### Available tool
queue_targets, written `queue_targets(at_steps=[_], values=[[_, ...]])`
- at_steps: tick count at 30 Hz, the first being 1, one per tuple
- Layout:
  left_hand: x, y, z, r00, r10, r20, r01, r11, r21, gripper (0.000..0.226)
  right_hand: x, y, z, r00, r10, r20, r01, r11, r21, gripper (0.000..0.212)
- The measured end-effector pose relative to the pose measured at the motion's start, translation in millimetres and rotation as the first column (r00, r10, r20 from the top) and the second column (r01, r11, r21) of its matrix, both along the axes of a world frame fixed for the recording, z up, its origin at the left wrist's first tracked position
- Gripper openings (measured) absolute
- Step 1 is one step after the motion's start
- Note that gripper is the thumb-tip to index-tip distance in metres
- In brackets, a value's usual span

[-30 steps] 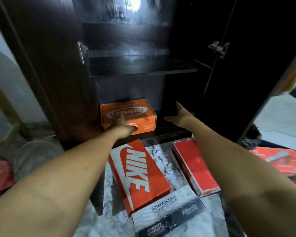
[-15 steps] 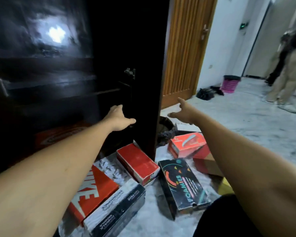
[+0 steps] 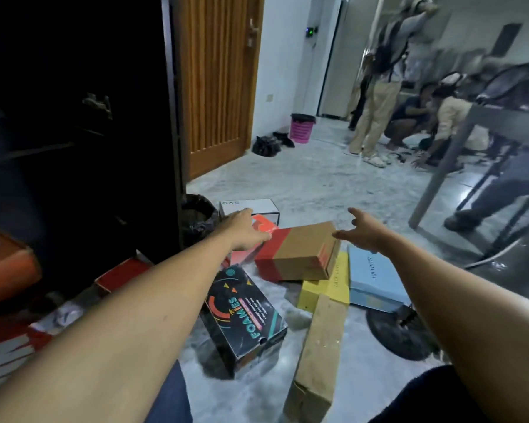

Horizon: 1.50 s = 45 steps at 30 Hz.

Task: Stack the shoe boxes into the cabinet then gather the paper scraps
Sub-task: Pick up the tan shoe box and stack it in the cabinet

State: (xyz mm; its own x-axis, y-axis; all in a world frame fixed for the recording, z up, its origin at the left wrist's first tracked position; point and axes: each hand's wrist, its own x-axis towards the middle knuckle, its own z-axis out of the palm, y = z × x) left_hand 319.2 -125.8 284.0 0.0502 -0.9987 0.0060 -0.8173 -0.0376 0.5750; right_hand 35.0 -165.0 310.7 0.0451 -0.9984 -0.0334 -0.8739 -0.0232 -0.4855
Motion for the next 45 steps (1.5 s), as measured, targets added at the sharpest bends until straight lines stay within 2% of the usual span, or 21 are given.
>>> queue_targets(at_steps=[3,5,7,9,12,16,19,23,24,27,31,34,37,40,42,45], values=[[-22.5,-33.6,-17.3,0.999,-0.050,0.016,0.049,0.999,0.012,0.084,-21.9,-13.5,-13.5,0.996,-0.088,0.022,0.088,0.996,0.019,0.091],[-28.5,-61.4,-35.6,0.997,-0.069,0.032,0.068,0.996,0.055,0.087,-28.5,-29.4,-30.9,0.989,-0.140,0.040,0.138,0.990,0.039,0.091],[-31.6,-88.0,-55.3,0.994,-0.085,0.071,0.077,0.991,0.110,0.092,-33.2,-49.2,-56.7,0.987,-0.146,0.070,0.142,0.988,0.059,0.090],[-34.2,-116.4,-76.4,0.992,-0.088,0.092,0.075,0.989,0.131,0.088,-37.7,-72.7,-87.2,0.989,-0.132,0.070,0.123,0.986,0.109,0.088],[-42.8,-154.8,-112.4,0.994,-0.098,0.052,0.090,0.985,0.146,0.078,-48.6,-111.0,-127.2,0.992,-0.119,0.034,0.110,0.975,0.192,0.084],[-69.6,-194.8,-164.5,0.990,-0.139,-0.024,0.141,0.980,0.142,0.081,-65.1,-157.2,-183.9,0.972,-0.185,0.142,0.156,0.968,0.197,0.087],[-97.0,-211.3,-187.9,0.976,-0.216,-0.031,0.217,0.973,0.074,0.072,-68.2,-170.6,-228.7,0.931,-0.254,0.262,0.206,0.958,0.199,0.092],[-129.1,-226.5,-209.5,0.929,-0.364,0.068,0.361,0.931,0.043,0.078,-61.7,-176.3,-263.9,0.852,-0.346,0.392,0.235,0.923,0.305,0.107],[-137.1,-228.7,-212.3,0.913,-0.396,0.094,0.394,0.918,0.041,0.076,-59.4,-178.5,-269.2,0.832,-0.366,0.417,0.244,0.916,0.318,0.106],[-157.4,-234.5,-218.7,0.882,-0.462,0.090,0.460,0.887,0.043,0.070,-54.4,-185.7,-278.7,0.771,-0.417,0.482,0.243,0.892,0.382,0.085],[-153.1,-242.5,-225.2,0.857,-0.494,0.146,0.493,0.869,0.048,0.066,-55.3,-190.1,-279.6,0.676,-0.469,0.568,0.239,0.869,0.433,0.076],[-141.6,-244.4,-223.6,0.857,-0.483,0.177,0.488,0.873,0.017,0.069,-55.4,-192.3,-277.0,0.632,-0.488,0.602,0.273,0.867,0.417,0.067],[-132.1,-239.8,-210.1,0.882,-0.440,0.170,0.455,0.888,-0.059,0.072,-49.5,-197.7,-266.1,0.535,-0.490,0.689,0.334,0.871,0.360,0.046],[-120.6,-232.6,-193.2,0.914,-0.353,0.202,0.384,0.912,-0.146,0.081,-33.8,-200.4,-243.1,0.459,-0.372,0.806,0.342,0.912,0.226,0.022],[-110.7,-226.7,-182.2,0.956,-0.274,0.108,0.291,0.933,-0.211,0.086,-16.6,-200.2,-225.7,0.437,-0.280,0.855,0.330,0.934,0.137,0.020],[-88.8,-220.0,-167.4,0.989,-0.149,-0.022,0.140,0.962,-0.232,0.085,16.3,-200.5,-202.3,0.454,-0.140,0.880,0.282,0.959,0.007,0.021]])
